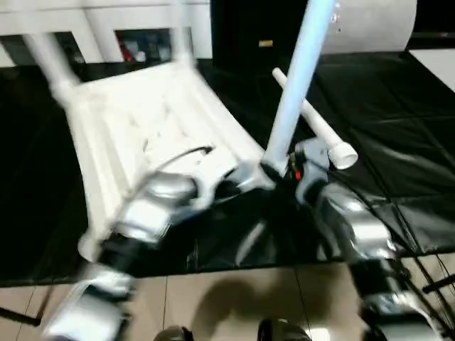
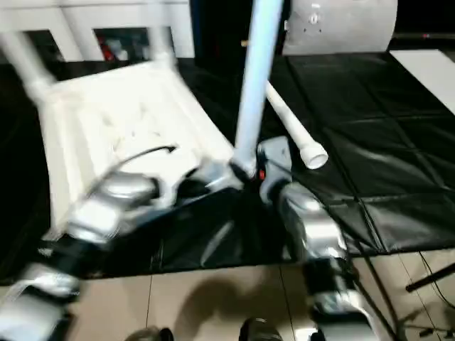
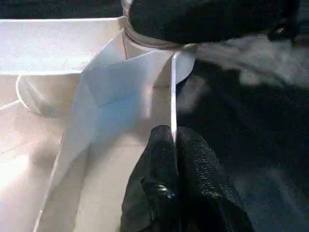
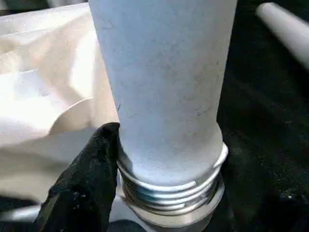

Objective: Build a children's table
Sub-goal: Rotate leg to tighten

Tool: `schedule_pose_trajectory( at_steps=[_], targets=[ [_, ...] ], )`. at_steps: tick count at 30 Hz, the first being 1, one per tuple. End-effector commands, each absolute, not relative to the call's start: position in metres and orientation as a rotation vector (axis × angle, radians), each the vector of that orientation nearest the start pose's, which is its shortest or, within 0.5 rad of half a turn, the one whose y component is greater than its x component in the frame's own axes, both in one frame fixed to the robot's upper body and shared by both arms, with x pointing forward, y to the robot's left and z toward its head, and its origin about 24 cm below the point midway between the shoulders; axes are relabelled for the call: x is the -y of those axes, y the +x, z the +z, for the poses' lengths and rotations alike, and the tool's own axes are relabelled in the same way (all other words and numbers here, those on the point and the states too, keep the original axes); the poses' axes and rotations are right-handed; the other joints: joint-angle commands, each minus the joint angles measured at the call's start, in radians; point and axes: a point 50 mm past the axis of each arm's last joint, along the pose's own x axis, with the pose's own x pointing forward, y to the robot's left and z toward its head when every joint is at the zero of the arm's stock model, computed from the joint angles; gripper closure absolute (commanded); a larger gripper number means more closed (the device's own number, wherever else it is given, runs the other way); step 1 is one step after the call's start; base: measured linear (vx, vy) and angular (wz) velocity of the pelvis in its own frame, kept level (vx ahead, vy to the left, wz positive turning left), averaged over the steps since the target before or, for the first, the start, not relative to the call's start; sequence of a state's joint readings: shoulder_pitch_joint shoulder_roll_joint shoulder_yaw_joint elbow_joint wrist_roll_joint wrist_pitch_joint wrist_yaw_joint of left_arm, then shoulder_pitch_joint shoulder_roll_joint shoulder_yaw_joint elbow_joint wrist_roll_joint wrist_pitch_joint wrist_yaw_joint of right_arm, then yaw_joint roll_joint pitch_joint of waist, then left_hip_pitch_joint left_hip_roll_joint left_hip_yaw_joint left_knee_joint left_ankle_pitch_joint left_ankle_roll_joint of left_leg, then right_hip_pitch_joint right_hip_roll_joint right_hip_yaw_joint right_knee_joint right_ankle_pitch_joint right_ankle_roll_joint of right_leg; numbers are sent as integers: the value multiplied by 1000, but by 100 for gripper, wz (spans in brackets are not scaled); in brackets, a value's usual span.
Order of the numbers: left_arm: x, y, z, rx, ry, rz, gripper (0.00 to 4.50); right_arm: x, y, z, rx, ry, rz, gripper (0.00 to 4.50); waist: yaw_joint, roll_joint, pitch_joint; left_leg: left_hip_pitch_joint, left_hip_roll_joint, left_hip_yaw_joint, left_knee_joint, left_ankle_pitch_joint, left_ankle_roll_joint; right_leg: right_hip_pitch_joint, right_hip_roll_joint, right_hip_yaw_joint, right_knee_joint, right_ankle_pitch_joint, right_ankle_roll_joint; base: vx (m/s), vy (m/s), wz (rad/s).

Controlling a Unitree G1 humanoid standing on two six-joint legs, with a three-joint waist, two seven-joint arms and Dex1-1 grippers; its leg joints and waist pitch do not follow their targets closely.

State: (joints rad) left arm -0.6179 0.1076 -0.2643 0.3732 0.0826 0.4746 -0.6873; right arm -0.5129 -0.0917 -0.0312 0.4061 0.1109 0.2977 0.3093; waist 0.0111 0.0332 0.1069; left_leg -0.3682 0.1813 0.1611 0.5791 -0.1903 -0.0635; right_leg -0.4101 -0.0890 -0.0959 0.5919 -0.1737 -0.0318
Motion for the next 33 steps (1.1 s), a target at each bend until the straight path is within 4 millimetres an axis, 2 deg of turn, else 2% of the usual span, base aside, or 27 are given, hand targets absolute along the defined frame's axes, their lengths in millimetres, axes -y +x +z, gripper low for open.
schedule_pose_trajectory(
  at_steps=[1, 2, 3, 4, 6, 8, 10, 13, 14, 15, 16, 17, 19, 22, 24, 26, 27, 29, 30, 32, 33],
  targets=[
    [-32, 325, 99, -249, 308, -1013, 450, 104, 333, 45, -312, 56, 450, 177, 9, -5, -73, -8, 32, -6, -57, -67, 99, 66, -57, 53, -67, -136, -225, 0, 0, 0],
    [-35, 325, 98, -249, 326, -1008, 450, 103, 333, 46, -298, 74, 450, 177, 9, -5, -75, -10, 31, -7, -54, -41, 120, 69, -56, 53, -60, -77, -240, 0, 0, 0],
    [-38, 326, 98, -252, 344, -1001, 450, 103, 333, 46, -289, 83, 448, 142, 10, -1, -75, -9, 31, -7, -53, -33, 129, 68, -57, 53, -58, -55, -248, 0, 0, 0],
    [-47, 329, 96, -261, 384, -974, 450, 105, 334, 50, -257, 96, 436, 107, 9, -4, -78, -10, 32, -7, -50, -13, 152, 71, -57, 52, -52, -9, -264, 0, 0, 0],
    [-48, 330, 95, -262, 387, -970, 450, 106, 334, 51, -253, 97, 436, 104, 9, -2, -75, -10, 34, -6, -51, -19, 165, 68, -57, 50, -54, -17, -272, 0, 0, 0],
    [-55, 331, 94, -270, 408, -957, 450, 109, 333, 55, -226, 101, 442, 72, 9, -2, -71, -8, 35, -5, -54, -58, 155, 67, -58, 50, -60, -77, -269, 0, 0, 0],
    [-66, 332, 90, -276, 451, -967, 450, 119, 331, 61, -176, 85, 480, 61, 13, 0, -70, -5, 37, -5, -56, -91, 137, 67, -58, 51, -65, -124, -249, 0, 0, 0],
    [-83, 329, 83, -288, 503, -1044, 450, 145, 322, 73, -111, 39, 577, 41, 20, -2, -72, -5, 37, -7, -55, -73, 147, 69, -56, 53, -60, -79, -246, 0, 0, 0],
    [-85, 327, 82, -284, 516, -1070, 450, 149, 320, 75, -105, 23, 599, 21, 24, -2, -73, -3, 40, -6, -53, -59, 154, 66, -55, 55, -54, -41, -252, 0, 0, 0],
    [-85, 327, 82, -284, 516, -1070, 450, 149, 320, 75, -105, 23, 599, 21, 26, -1, -74, -3, 40, -5, -52, -51, 160, 67, -56, 55, -50, -18, -262, 0, 0, 0],
    [-90, 326, 80, -292, 521, -1107, 450, 158, 316, 77, -105, -17, 645, 11, 26, -1, -72, -4, 39, -5, -53, -57, 160, 66, -56, 54, -52, -29, -266, 0, 0, 0],
    [-90, 326, 80, -292, 521, -1107, 450, 158, 316, 77, -105, -17, 645, 5, 27, 0, -72, -3, 38, -5, -53, -63, 158, 66, -56, 53, -53, -40, -265, 0, 0, 0],
    [-101, 320, 78, -307, 524, -1228, 450, 174, 307, 81, -121, -86, 777, 5, 30, -1, -70, -1, 39, -4, -53, -81, 155, 66, -57, 54, -56, -70, -264, 0, 0, 0],
    [-109, 314, 79, -311, 529, -1337, 450, 184, 301, 86, -132, -133, 883, 5, 39, -2, -72, 0, 42, -4, -52, -71, 163, 66, -59, 57, -50, -45, -273, 0, 0, 0],
    [-115, 312, 79, -323, 541, -1396, 450, 188, 297, 90, -145, -159, 974, 5, 39, -8, -69, -1, 41, -1, -52, -75, 167, 64, -58, 57, -52, -54, -275, 0, 0, 0],
    [-122, 310, 78, -340, 574, -1454, 450, 188, 295, 92, -156, -224, 1061, 5, 45, -5, -67, 0, 43, -2, -53, -92, 165, 64, -60, 55, -54, -95, -266, 0, 0, 0],
    [-125, 309, 78, -344, 589, -1477, 450, 187, 293, 93, -164, -256, 1109, 5, 46, -9, -65, 0, 43, 0, -53, -96, 162, 61, -58, 55, -57, -109, -261, 0, 0, 0],
    [-131, 307, 79, -355, 621, -1531, 450, 182, 288, 91, -200, -318, 1245, 5, 50, -10, -65, 2, 46, -1, -55, -98, 159, 58, -59, 55, -55, -118, -261, 0, 0, 0],
    [-131, 307, 79, -355, 626, -1546, 450, 182, 287, 90, -209, -322, 1271, 5, 49, -13, -64, 1, 46, -1, -55, -105, 160, 60, -59, 55, -56, -127, -259, 0, 0, 0],
    [-132, 306, 80, -357, 631, -1570, 450, 179, 288, 88, -213, -336, 1293, 5, 50, -13, -66, 0, 48, -2, -55, -99, 158, 59, -61, 56, -52, -124, -262, 0, 0, 0],
    [-132, 306, 80, -358, 632, -1576, 450, 178, 289, 88, -210, -344, 1296, 32, 51, -12, -66, 1, 49, -2, -54, -89, 156, 57, -62, 57, -51, -113, -268, 0, 0, 0]
  ],
)
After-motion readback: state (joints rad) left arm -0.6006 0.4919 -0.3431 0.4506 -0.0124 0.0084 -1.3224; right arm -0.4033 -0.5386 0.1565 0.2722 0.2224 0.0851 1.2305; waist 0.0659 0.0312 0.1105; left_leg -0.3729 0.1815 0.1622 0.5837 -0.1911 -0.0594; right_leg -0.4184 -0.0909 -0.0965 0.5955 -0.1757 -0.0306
